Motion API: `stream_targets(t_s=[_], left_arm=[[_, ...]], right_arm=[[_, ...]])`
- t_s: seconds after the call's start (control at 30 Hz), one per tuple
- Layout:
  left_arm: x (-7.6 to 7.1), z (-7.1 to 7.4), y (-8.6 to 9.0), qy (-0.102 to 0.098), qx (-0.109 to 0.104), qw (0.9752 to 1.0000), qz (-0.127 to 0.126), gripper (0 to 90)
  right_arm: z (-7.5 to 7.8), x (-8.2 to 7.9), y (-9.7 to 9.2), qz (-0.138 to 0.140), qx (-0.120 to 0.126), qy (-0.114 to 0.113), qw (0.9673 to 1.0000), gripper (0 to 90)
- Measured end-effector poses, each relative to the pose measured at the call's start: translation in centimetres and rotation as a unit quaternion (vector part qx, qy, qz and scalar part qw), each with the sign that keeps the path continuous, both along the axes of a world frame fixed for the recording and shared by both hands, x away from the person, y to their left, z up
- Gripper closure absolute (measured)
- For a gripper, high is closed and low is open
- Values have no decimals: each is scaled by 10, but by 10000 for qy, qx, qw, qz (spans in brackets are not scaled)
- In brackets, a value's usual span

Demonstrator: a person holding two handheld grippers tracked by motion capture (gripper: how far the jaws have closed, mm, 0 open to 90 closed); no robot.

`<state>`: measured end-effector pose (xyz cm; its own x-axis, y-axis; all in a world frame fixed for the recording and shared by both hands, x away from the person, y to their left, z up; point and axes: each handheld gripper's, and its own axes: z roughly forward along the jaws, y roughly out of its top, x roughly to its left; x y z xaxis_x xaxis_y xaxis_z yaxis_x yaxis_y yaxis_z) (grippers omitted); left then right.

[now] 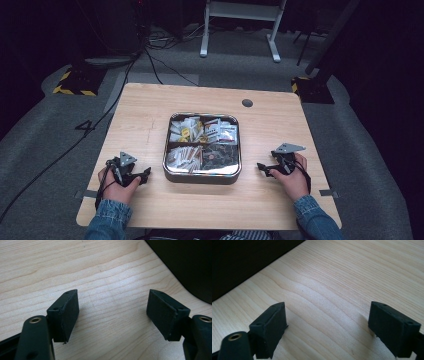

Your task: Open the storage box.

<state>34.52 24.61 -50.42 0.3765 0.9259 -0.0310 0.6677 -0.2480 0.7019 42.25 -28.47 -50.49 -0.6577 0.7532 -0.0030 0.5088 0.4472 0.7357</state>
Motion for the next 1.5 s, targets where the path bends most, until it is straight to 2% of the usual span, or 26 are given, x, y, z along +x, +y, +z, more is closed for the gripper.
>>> stream_targets(t_s=[0.17, 0.5, 0.57, 0.6, 0.63, 0.77, 0.87, 0.93, 0.97, 1.07, 1.1, 1.17, 1.2, 1.27, 1.3, 1.33, 1.37, 1.5], left_arm=[[1, 0, 0, -14, 8, 10000, -15, 266], [3, 0, 0, -10, -3, 10000, -6, 260], [4, 0, 0, -11, -8, 10000, -9, 259], [4, 0, 0, -11, -8, 10000, -9, 259], [3, 0, -1, -7, -5, 10000, 4, 260], [3, 1, 0, -8, -20, 10000, 11, 281], [1, 4, 2, 13, -214, 9998, 11, 310], [-1, 7, 2, -56, -266, 9996, 13, 322], [-4, 11, 3, -60, -311, 9995, 3, 327], [-7, 14, 4, -76, -371, 9993, -2, 339], [-10, 18, 4, -119, -454, 9989, 22, 344], [-13, 20, 3, -148, -501, 9986, 0, 344], [-15, 21, 2, -200, -505, 9985, 3, 342], [-20, 22, 0, -246, -516, 9983, -62, 341], [-24, 21, -2, -261, -533, 9982, -119, 339], [-24, 21, -2, -261, -533, 9982, -119, 336], [-29, 20, -3, -240, -525, 9982, -170, 334], [-37, 16, -5, -212, -502, 9982, -249, 315]], right_arm=[[0, 0, 0, -1, -2, 4, 10000, 154], [0, -1, 0, -172, -13, -2, 9999, 156], [1, -1, -1, -159, 28, -30, 9999, 223], [1, -1, -1, -159, 28, -30, 9999, 223], [2, -1, -3, -113, 39, -23, 9999, 294], [8, 0, -5, -36, 166, -12, 9999, 315], [19, -1, -1, 85, 185, -51, 9998, 368], [29, -2, 2, 182, 238, -74, 9995, 384], [36, -3, 6, 259, 304, -70, 9992, 394], [44, -2, 12, 367, 393, -62, 9985, 396], [52, -1, 20, 493, 475, -95, 9976, 396], [55, -1, 23, 546, 495, -129, 9972, 396], [64, 3, 34, 702, 544, -257, 9957, 394], [67, 4, 38, 745, 566, -267, 9953, 393], [74, 10, 49, 876, 675, -314, 9934, 391], [74, 10, 49, 876, 675, -314, 9934, 391], [79, 14, 59, 972, 754, -333, 9918, 383], [83, 22, 78, 1172, 847, -310, 9890, 372]])
